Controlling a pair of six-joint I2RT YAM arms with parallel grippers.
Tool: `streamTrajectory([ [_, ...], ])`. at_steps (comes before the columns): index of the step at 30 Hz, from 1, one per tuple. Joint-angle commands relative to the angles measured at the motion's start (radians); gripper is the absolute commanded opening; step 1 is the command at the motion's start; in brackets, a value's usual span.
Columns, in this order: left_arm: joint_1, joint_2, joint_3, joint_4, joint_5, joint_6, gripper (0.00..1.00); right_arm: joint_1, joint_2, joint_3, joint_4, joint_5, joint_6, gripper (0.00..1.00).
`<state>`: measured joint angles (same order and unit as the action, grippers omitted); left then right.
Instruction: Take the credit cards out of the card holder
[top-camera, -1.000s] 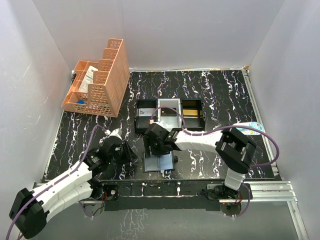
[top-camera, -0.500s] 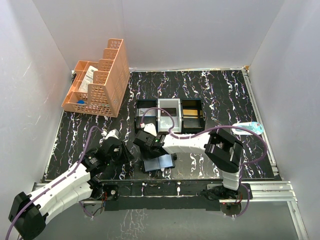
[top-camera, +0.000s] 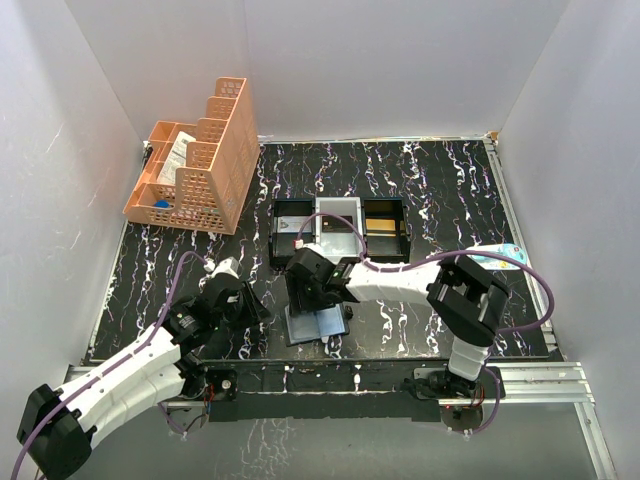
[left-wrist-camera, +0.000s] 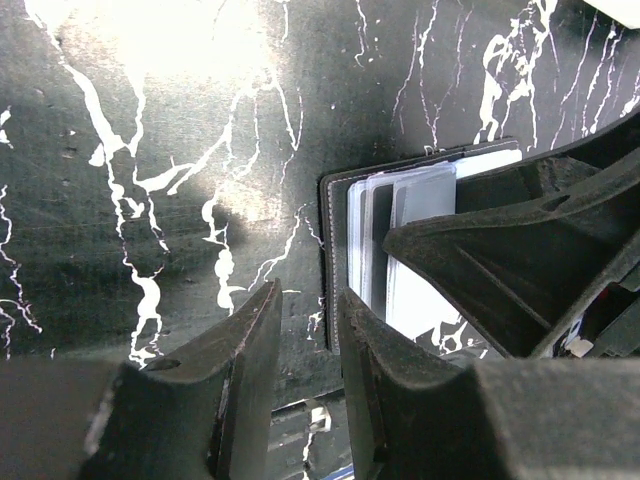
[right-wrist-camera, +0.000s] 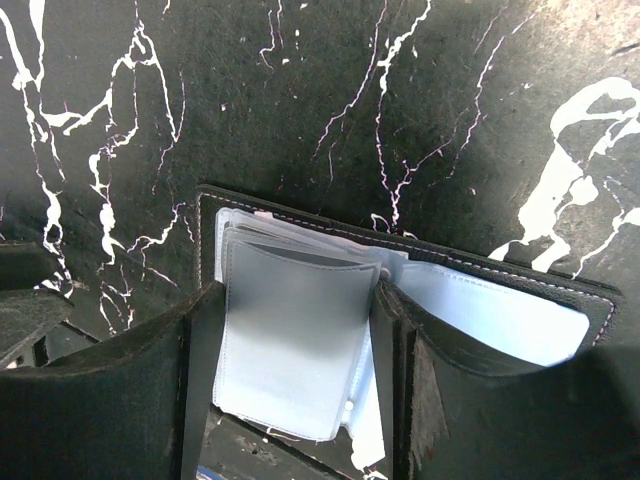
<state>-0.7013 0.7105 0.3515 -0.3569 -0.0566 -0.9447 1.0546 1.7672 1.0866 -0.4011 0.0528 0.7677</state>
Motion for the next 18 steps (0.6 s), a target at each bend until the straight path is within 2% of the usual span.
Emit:
streamTrajectory([
  [1, 0.003, 0.003, 0.016, 0.020, 0.029, 0.006, 0.28, -0.007, 0.001, -0.021, 0.039, -0.061, 0.001, 0.54],
  [18, 0.003, 0.018, 0.021, 0.022, 0.024, 0.004, 0.28, 0.050, 0.123, 0.089, -0.111, 0.095, -0.026, 0.62],
])
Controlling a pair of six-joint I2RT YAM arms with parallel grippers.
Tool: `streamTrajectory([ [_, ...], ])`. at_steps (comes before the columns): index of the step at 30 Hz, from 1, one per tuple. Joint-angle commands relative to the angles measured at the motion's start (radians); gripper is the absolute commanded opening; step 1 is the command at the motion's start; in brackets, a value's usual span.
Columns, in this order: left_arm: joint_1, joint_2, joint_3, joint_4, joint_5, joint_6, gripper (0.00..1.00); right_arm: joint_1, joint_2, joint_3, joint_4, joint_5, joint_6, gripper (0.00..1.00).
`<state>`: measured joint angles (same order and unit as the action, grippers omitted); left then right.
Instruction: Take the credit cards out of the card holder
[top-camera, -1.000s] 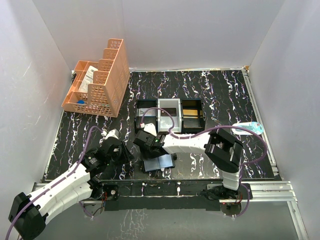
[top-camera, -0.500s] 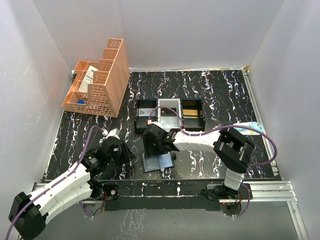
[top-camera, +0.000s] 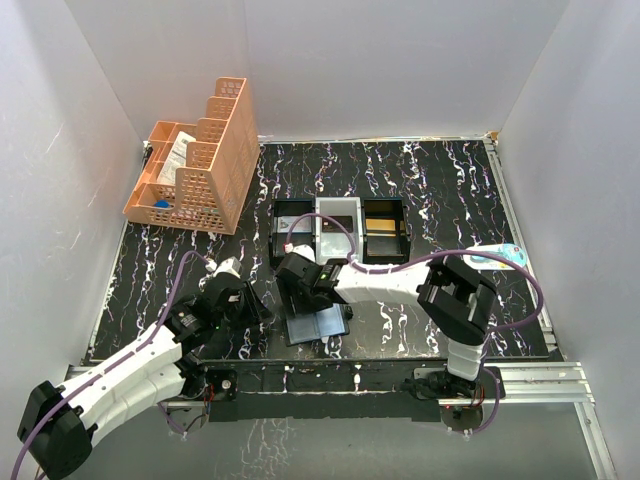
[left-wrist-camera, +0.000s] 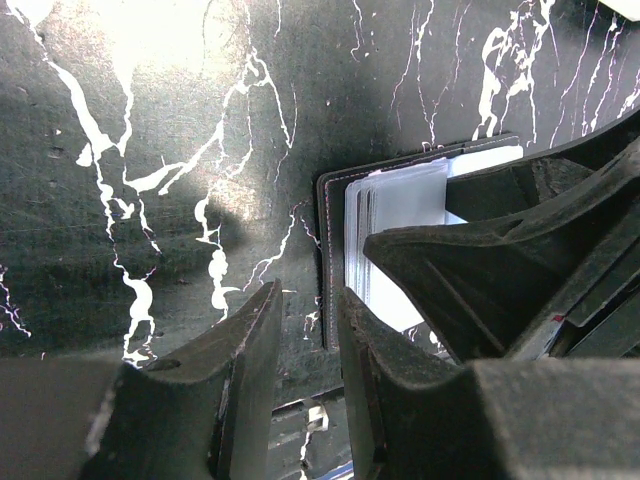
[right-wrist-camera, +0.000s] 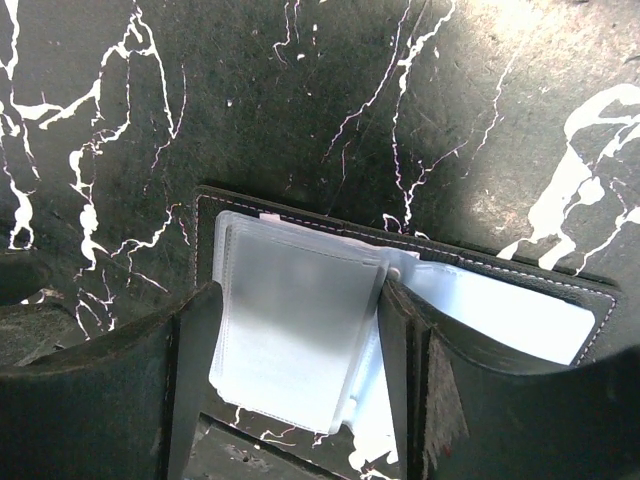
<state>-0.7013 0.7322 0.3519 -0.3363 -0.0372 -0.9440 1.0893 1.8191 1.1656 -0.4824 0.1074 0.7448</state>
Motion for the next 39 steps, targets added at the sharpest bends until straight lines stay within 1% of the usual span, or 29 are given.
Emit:
streamTrajectory([
  [1, 0.003, -0.006, 0.020, -0.001, 0.003, 0.004, 0.28, 0.016, 0.072, 0.012, -0.032, 0.044, -0.002, 0.62],
  [3, 0.003, -0.009, 0.021, -0.003, 0.000, 0.004, 0.28, 0.020, 0.075, 0.016, -0.038, 0.055, -0.003, 0.61],
  [8, 0.004, -0.008, 0.019, -0.002, -0.001, 0.002, 0.28, 0.021, 0.083, 0.025, -0.054, 0.081, 0.000, 0.54],
  [11, 0.004, -0.005, 0.021, 0.000, 0.000, 0.003, 0.28, 0.023, 0.097, 0.024, -0.062, 0.096, 0.009, 0.56],
  [14, 0.003, -0.004, 0.021, 0.000, 0.001, 0.004, 0.28, 0.027, 0.114, 0.017, -0.070, 0.112, 0.018, 0.56],
  [17, 0.003, -0.005, 0.019, -0.002, 0.000, 0.004, 0.28, 0.030, 0.124, 0.010, -0.078, 0.141, 0.024, 0.46],
  [20, 0.004, -0.008, 0.018, -0.004, -0.001, 0.004, 0.28, 0.032, 0.116, 0.008, -0.080, 0.147, 0.026, 0.42],
  [23, 0.003, -0.010, 0.018, -0.007, -0.002, 0.002, 0.28, 0.031, 0.074, -0.005, -0.043, 0.116, 0.021, 0.37],
  [26, 0.003, -0.010, 0.017, -0.007, 0.000, 0.002, 0.28, 0.024, 0.037, -0.018, -0.004, 0.078, 0.022, 0.28],
  [32, 0.003, -0.010, 0.018, -0.003, 0.008, 0.002, 0.28, -0.009, -0.012, -0.064, 0.086, -0.037, 0.025, 0.25],
  [36, 0.003, -0.009, 0.017, 0.005, 0.018, 0.004, 0.28, -0.021, -0.023, -0.079, 0.092, -0.046, 0.030, 0.21],
  [39, 0.004, -0.009, 0.008, 0.031, 0.040, 0.010, 0.28, -0.041, -0.041, -0.108, 0.130, -0.082, 0.034, 0.15],
])
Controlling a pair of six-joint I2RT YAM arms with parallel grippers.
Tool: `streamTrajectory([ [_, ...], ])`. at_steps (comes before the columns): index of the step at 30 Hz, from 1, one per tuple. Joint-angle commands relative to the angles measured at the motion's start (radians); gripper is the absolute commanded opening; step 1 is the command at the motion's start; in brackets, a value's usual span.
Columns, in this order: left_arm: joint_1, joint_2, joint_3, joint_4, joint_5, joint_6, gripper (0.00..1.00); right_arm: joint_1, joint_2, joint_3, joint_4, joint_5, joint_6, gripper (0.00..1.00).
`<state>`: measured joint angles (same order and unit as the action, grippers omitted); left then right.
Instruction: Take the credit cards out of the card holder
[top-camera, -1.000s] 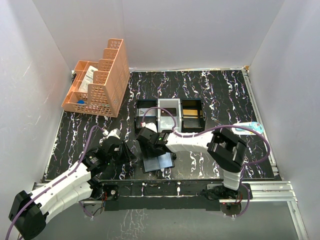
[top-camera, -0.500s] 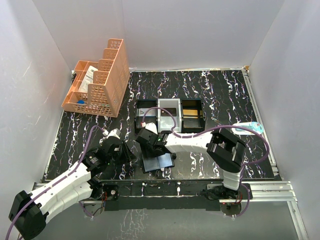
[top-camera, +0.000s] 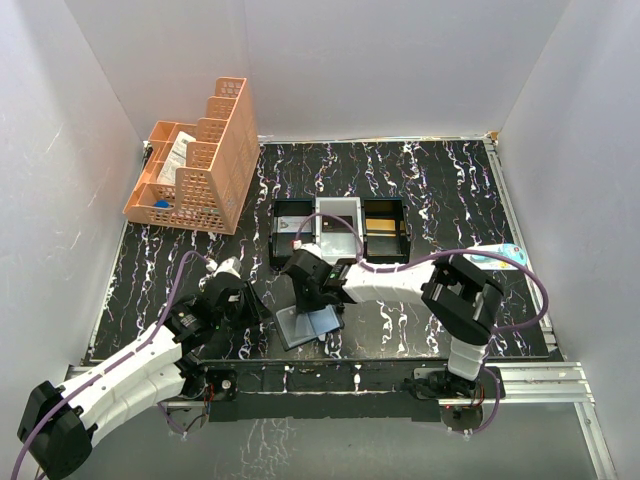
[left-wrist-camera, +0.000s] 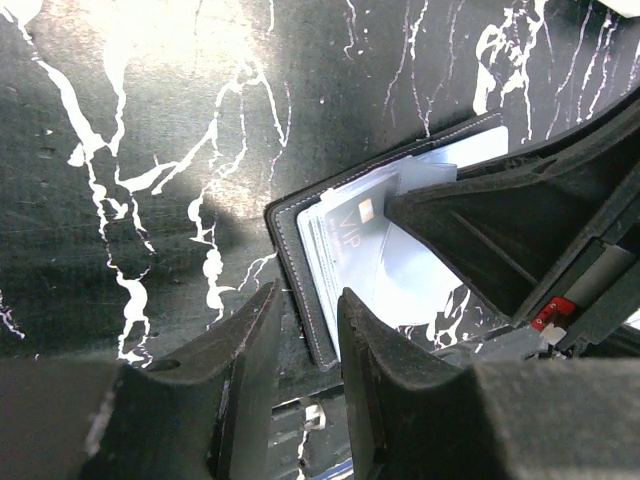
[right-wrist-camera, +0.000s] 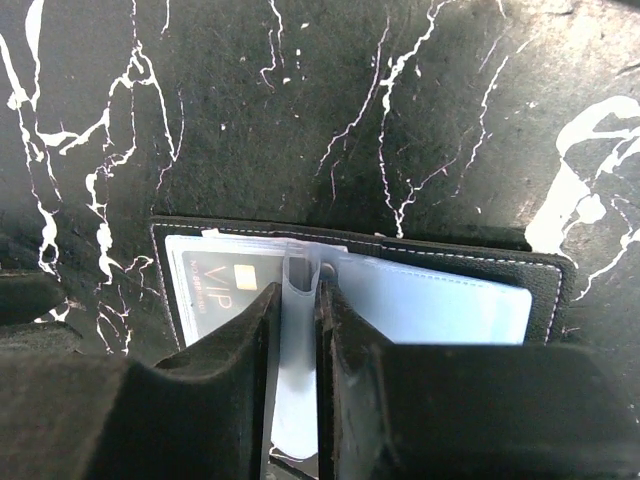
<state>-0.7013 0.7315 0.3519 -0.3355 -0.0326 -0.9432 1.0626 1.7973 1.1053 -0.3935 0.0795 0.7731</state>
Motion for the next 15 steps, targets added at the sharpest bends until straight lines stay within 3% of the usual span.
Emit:
streamTrajectory([
  [1, 0.003, -0.007, 0.003, 0.045, 0.048, 0.011, 0.29, -0.024, -0.029, -0.059, 0.058, -0.072, 0.010, 0.15],
  [4, 0.004, -0.010, -0.015, 0.110, 0.104, 0.015, 0.32, -0.060, -0.065, -0.107, 0.131, -0.150, 0.030, 0.16],
  [8, 0.003, 0.004, -0.063, 0.314, 0.241, 0.014, 0.45, -0.113, -0.121, -0.194, 0.247, -0.273, 0.069, 0.22],
  [15, -0.008, 0.176, -0.092, 0.589, 0.374, 0.007, 0.57, -0.158, -0.150, -0.258, 0.322, -0.333, 0.111, 0.26],
])
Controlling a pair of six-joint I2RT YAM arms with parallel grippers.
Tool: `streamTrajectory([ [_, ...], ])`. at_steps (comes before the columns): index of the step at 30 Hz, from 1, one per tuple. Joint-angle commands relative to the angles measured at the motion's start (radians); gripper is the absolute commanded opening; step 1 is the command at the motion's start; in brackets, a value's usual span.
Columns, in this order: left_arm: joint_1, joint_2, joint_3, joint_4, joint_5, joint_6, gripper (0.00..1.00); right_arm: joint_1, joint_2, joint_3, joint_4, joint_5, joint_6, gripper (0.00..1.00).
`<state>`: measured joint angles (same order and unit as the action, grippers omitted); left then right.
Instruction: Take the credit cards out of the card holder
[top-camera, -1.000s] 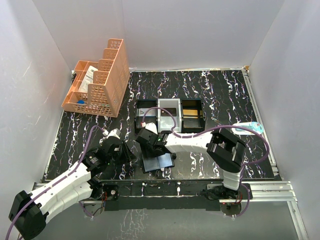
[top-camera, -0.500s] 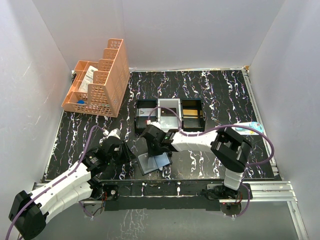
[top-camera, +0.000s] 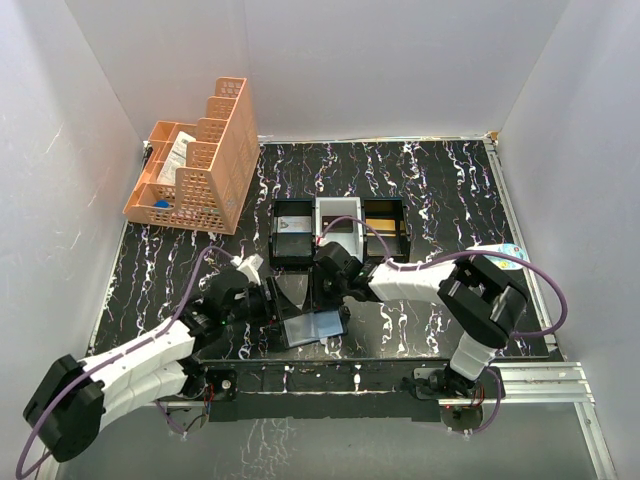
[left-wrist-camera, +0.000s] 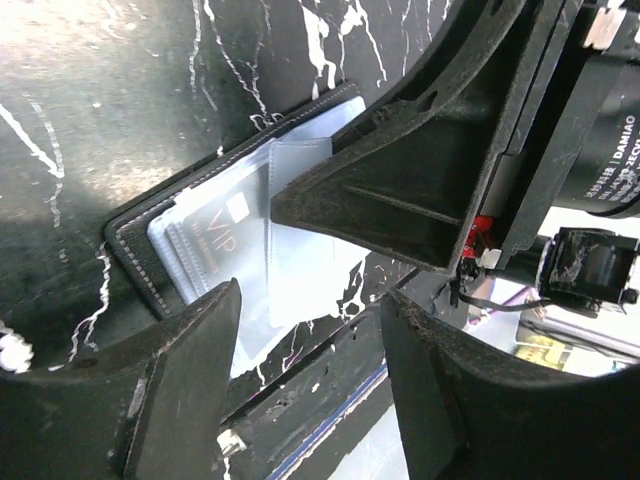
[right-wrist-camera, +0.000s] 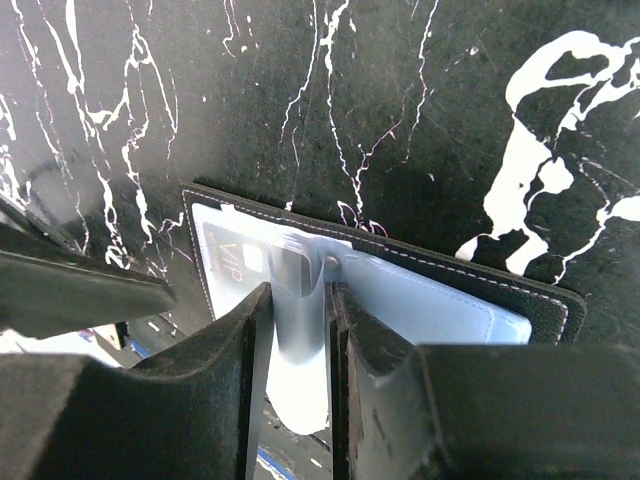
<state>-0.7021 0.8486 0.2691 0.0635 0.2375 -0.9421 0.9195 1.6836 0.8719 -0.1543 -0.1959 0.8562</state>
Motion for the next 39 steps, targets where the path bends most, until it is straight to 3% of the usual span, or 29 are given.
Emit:
streamTrajectory([
  [1, -0.012, 0.071, -0.011, 0.212, 0.103, 0.007, 0.59, -0.019, -0.040, -0.033, 0.093, -0.065, 0.030, 0.26],
  [13, -0.032, 0.261, -0.039, 0.341, 0.090, 0.009, 0.64, -0.051, -0.061, -0.092, 0.164, -0.112, 0.045, 0.30],
  [21, -0.043, 0.317, -0.050, 0.379, 0.078, 0.002, 0.65, -0.076, -0.090, -0.129, 0.220, -0.157, 0.065, 0.31],
  [29, -0.053, 0.353, -0.053, 0.478, 0.133, -0.006, 0.66, -0.089, -0.128, -0.154, 0.269, -0.198, 0.070, 0.38],
  [35, -0.077, 0.332, -0.032, 0.519, 0.152, -0.013, 0.63, -0.102, -0.171, -0.146, 0.182, -0.140, 0.049, 0.40],
  [39, -0.085, 0.335, -0.004, 0.520, 0.152, -0.016, 0.62, -0.115, -0.237, -0.124, 0.040, -0.005, 0.014, 0.43],
])
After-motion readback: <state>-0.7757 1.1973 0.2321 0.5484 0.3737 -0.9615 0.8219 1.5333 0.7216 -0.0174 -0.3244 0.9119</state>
